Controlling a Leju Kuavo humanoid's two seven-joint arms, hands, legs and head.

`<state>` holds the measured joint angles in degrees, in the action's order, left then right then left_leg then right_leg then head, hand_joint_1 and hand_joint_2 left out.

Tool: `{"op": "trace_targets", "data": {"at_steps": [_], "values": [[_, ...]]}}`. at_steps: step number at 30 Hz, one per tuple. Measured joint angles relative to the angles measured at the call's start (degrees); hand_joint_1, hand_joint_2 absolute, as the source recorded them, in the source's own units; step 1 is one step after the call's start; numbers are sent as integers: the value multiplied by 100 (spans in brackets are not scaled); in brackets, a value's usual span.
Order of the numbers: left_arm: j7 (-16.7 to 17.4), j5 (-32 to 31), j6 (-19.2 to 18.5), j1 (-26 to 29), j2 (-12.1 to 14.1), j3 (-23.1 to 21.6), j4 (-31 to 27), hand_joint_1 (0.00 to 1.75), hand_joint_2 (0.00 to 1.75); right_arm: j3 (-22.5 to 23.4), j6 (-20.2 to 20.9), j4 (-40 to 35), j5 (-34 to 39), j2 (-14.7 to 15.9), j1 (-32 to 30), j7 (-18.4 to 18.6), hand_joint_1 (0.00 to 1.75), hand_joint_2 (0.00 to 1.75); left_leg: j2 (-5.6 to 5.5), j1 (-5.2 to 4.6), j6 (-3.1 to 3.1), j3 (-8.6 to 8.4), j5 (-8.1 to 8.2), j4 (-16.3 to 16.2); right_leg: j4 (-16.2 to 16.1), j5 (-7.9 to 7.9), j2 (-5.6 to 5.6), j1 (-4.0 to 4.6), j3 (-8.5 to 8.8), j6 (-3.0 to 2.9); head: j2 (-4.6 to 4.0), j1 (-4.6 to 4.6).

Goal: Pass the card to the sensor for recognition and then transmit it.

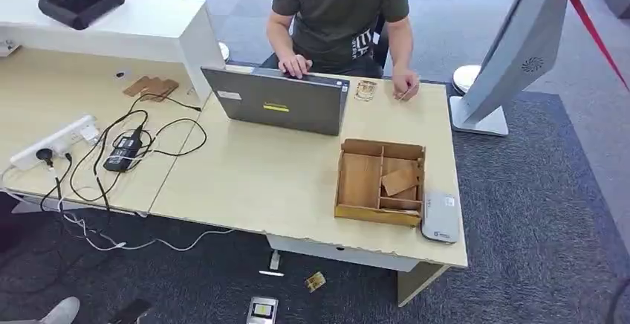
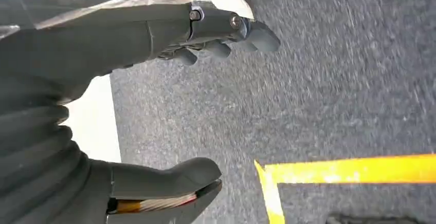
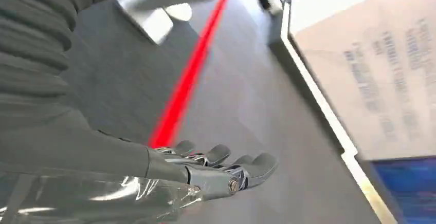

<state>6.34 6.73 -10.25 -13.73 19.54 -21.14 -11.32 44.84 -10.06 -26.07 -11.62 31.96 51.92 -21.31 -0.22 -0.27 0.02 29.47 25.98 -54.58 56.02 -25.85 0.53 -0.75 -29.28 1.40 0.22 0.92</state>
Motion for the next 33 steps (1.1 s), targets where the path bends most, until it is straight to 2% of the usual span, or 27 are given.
{"op": "trace_targets", "data": {"at_steps": [2, 4, 6, 9, 14, 19, 23, 26, 29, 30, 31, 33], "values": [[-26, -54, -92, -35, -9, 4, -2, 0, 175, -564, -202, -229, -836, -77, 395, 39, 0, 175, 4, -6, -1, 7, -3, 1, 8, 5, 4, -1, -13, -4, 0, 2], [-68, -101, -232, -132, -33, 4, -2, 0, 175, -1332, -314, -381, -2025, -256, 853, 300, 0, 175, 13, -13, -3, 15, -7, 3, 22, 11, 13, -2, -21, -6, 0, 4], [-85, -105, -380, -246, -70, 4, -4, 0, 175, -2114, -179, -403, -2811, -532, 1308, 491, 0, 175, 18, -6, -9, 9, -14, 2, 21, 19, 18, -2, -26, -15, 0, -2], [-90, -109, -595, -364, -133, 4, -11, 0, 175, -3121, 86, -368, -3594, -1040, 1719, 627, 0, 175, 7, 11, -18, 13, -33, 2, 22, 24, 9, 12, -29, -23, 0, -2], [44, -162, -660, -424, -203, 4, -11, 0, 175, -4524, 540, -71, -4499, -1832, 2023, 1058, 0, 175, -35, 25, -25, 25, -49, 2, 22, 26, -31, 22, -38, -26, 0, 2], [170, -219, -713, -440, -245, 0, -11, 0, 175, -5517, 956, 207, -5091, -2299, 2044, 1512, 0, 175, -34, 26, -26, 42, -48, 1, 20, 26, -35, 24, -51, -26, 0, 0], [190, -221, -706, -421, -262, -2, -9, 0, 175, -6114, 1039, 402, -5339, -2518, 1989, 1787, 0, 175, -34, 26, -25, 49, -48, 1, 14, 26, -35, 23, -57, -26, 0, 0], [188, -232, -685, -392, -264, -4, -9, 0, 175, -6475, 945, 515, -5537, -2621, 1913, 1991, 0, 175, -34, 26, -24, 52, -47, 1, 11, 26, -35, 23, -59, -26, 0, 0], [186, -260, -669, -390, -271, -7, -9, 0, 175, -6768, 599, 601, -5719, -2665, 1851, 2133, 0, 175, -33, 25, -24, 53, -47, 0, 9, 26, -35, 22, -60, -26, 0, 0], [186, -262, -665, -390, -275, -7, -9, 0, 175, -6862, 483, 629, -5763, -2673, 1840, 2164, 42, 175, -33, 25, -24, 53, -47, 0, 9, 26, -35, 22, -60, -26, 0, 0], [186, -276, -660, -390, -280, -7, -9, 0, 175, -6937, 411, 653, -5796, -2680, 1835, 2192, 175, 175, -32, 25, -24, 53, -46, 0, 9, 26, -35, 22, -61, -26, 0, 0], [195, -289, -645, -390, -288, -7, -9, 0, 175, -7070, 320, 699, -5820, -2686, 1834, 2240, 175, 175, -31, 25, -24, 53, -46, 0, 9, 26, -35, 22, -61, -26, 0, 0]]}}
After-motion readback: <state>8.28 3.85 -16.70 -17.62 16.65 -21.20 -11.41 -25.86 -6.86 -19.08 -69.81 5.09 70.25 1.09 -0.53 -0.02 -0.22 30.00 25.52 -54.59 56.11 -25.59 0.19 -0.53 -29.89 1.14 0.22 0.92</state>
